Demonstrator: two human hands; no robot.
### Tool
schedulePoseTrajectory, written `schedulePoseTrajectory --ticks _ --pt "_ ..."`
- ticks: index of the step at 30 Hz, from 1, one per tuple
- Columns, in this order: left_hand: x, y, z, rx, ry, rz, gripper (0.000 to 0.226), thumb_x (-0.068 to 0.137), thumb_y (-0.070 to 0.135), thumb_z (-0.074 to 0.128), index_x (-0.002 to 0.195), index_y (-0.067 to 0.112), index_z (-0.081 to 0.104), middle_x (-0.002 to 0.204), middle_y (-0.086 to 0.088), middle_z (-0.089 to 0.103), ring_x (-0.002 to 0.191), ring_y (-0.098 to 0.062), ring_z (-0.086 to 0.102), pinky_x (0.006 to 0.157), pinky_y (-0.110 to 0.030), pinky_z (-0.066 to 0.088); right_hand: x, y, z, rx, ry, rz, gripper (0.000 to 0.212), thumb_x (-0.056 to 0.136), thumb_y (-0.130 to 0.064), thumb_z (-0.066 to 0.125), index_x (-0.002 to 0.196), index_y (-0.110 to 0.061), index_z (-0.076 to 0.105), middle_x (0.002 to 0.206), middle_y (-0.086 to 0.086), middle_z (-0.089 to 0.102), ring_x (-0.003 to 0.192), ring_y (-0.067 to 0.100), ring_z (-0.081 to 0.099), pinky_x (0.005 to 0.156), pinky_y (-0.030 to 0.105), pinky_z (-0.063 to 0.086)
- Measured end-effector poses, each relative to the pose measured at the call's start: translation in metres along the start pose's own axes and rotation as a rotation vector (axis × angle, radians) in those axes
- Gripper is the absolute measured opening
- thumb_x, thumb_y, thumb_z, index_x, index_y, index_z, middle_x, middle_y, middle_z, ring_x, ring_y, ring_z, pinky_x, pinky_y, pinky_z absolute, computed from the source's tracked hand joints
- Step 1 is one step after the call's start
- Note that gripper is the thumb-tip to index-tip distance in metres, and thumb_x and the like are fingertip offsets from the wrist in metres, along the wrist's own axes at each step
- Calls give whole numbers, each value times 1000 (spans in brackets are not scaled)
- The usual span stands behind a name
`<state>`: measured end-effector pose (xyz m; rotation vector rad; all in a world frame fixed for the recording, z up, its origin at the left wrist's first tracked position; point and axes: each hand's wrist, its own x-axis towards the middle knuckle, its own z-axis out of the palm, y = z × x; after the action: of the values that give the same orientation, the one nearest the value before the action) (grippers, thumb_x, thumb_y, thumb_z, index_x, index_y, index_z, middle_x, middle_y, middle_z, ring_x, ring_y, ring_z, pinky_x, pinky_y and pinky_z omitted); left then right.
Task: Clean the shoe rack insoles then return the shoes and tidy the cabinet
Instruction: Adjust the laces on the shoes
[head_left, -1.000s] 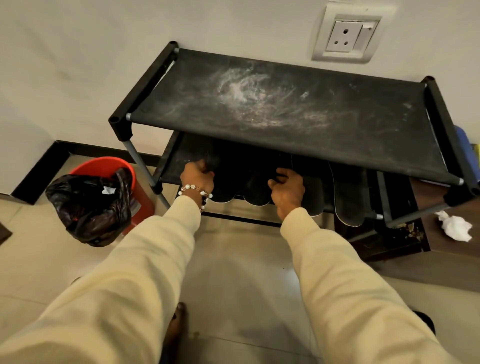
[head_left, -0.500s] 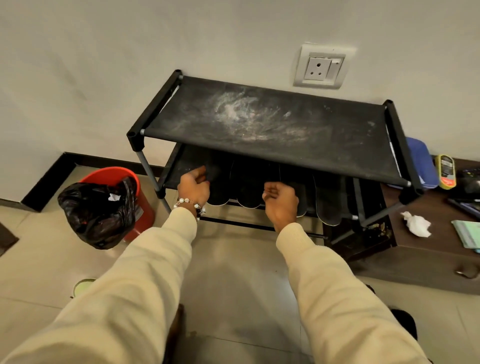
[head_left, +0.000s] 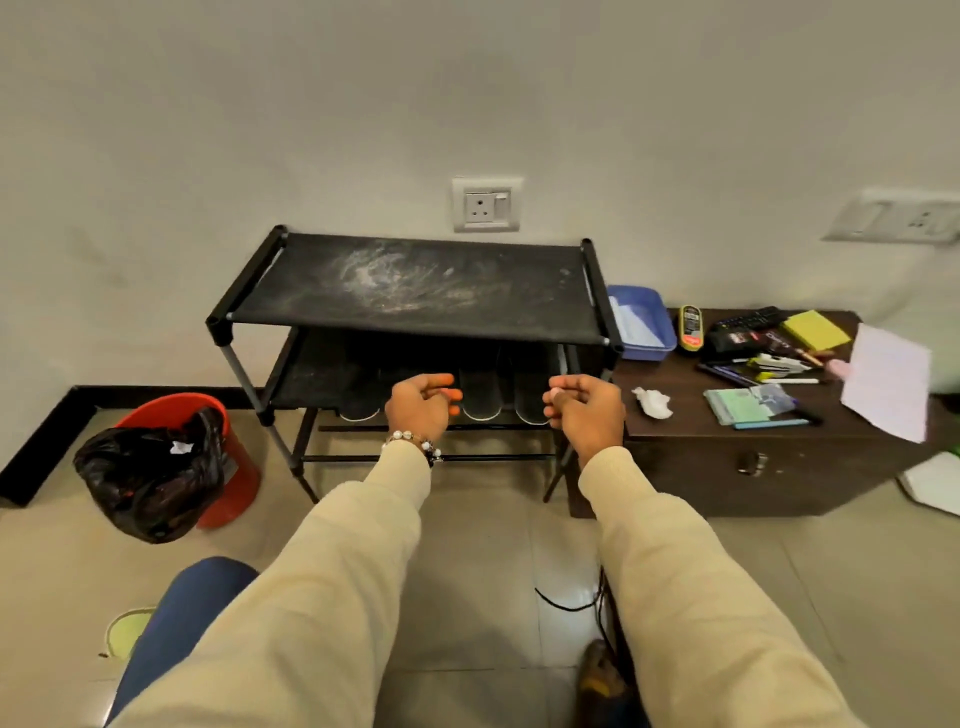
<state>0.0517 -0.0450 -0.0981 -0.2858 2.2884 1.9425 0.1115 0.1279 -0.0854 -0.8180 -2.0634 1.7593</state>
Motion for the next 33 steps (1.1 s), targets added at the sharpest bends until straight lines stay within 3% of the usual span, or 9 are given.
schedulePoseTrajectory --ticks 8,11,13,15,17,20,23,28,33 --pt "-50 12 87 131 -206 51 23 93 -2 48 101 7 69 87 -10 72 63 -13 64 51 -13 49 -1 31 -96 -22 169 156 14 86 0 59 92 -7 70 79 9 70 58 14 59 59 24 52" --pt "-43 8 116 204 -269 63 24 92 -3 49 98 8 69 83 -7 71 62 -12 63 47 -8 47 21 49 -117 -92 239 209 12 86 -2 61 90 -9 70 85 12 71 67 18 64 70 32 57" --pt "-33 1 140 247 -324 53 23 89 -5 52 98 4 71 82 -9 71 60 -15 62 54 -12 52 41 63 -127 -149 283 240 11 85 -4 63 92 -7 70 89 13 71 79 24 67 81 36 56" --pt "-22 -10 167 306 -396 42 20 87 -2 58 102 3 71 89 -15 73 66 -21 65 69 -22 57 63 78 -136 -221 320 249 14 85 -7 66 98 -6 71 94 12 71 86 24 65 85 30 52" --pt "-11 -25 192 393 -469 64 24 88 3 61 110 6 69 100 -14 73 84 -24 70 86 -29 55 83 90 -142 -309 324 240 18 86 -10 66 103 -7 69 99 11 70 92 22 63 84 26 46" --pt "1 -43 229 485 -584 103 44 89 2 58 133 10 55 126 -9 63 115 -23 61 104 -35 45 117 104 -149 -468 275 193 29 87 -16 66 115 -8 64 109 11 67 106 26 59 92 33 45" --pt "11 -54 257 540 -603 133 58 90 2 57 144 14 41 141 -8 51 127 -24 51 107 -37 41 146 115 -150 -656 187 63 39 86 -20 68 122 -9 58 118 13 60 115 30 50 96 37 40" --pt "22 -67 277 601 -575 163 60 90 4 56 146 17 39 139 -8 52 128 -23 49 107 -33 38 174 131 -140 -974 -10 -69 54 86 -33 64 136 -25 44 133 2 51 125 29 36 97 45 33" --pt "21 -67 277 559 -563 158 55 90 5 57 142 18 46 133 -6 57 124 -22 53 103 -25 41 172 134 -129 -1120 82 -106 25 91 -32 55 112 -18 61 118 3 59 115 28 41 90 43 33"
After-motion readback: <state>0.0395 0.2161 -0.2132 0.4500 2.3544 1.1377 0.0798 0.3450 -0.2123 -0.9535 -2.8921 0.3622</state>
